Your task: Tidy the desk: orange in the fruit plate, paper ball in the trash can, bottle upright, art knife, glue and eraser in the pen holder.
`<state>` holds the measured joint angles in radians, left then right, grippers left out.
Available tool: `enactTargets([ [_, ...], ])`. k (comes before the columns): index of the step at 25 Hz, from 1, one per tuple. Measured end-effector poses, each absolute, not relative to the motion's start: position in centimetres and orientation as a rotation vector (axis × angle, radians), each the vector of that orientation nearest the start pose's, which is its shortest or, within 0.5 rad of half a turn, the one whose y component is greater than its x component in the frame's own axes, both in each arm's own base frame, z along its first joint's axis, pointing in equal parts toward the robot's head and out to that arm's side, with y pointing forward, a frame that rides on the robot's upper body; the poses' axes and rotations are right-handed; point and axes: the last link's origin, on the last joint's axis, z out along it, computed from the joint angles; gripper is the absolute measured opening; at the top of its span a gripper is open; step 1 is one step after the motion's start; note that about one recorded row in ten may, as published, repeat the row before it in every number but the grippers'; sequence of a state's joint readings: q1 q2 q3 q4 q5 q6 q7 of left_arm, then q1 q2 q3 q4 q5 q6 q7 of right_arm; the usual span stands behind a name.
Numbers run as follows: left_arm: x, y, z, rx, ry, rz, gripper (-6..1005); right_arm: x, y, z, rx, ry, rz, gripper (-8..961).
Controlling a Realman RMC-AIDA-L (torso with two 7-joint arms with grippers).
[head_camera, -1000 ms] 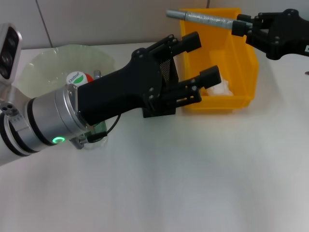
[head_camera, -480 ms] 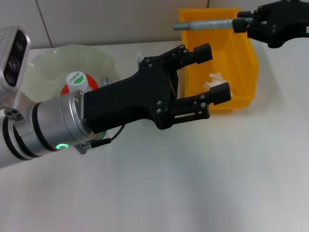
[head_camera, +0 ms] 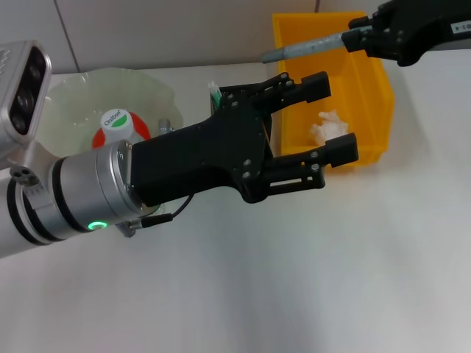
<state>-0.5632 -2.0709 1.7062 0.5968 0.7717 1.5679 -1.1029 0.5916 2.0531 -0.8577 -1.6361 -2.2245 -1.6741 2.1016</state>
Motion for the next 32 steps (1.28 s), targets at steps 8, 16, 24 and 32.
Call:
enactTargets([
  [8, -12.3, 29.9, -5.0, -2.735, -0.166, -1.612, 827, 11.0, 36.6, 12.7, -2.574, 0.327, 0.076, 141],
  [16, -12.4, 29.6, -4.9, -2.736, -0.163, -1.629, 826, 9.5, 37.3, 13.1, -2.555, 0.347, 0.01, 141],
  [24, -12.3, 29.5, -4.9, -2.739, -0.164, -1.637, 826, 9.5, 37.6, 12.5, -2.548, 0.384, -0.06, 141],
  [32, -12.2, 29.4, -4.9, -2.74, -0.159, -1.646, 826, 9.4, 37.7, 11.4, -2.584, 0.414, -0.075, 141],
])
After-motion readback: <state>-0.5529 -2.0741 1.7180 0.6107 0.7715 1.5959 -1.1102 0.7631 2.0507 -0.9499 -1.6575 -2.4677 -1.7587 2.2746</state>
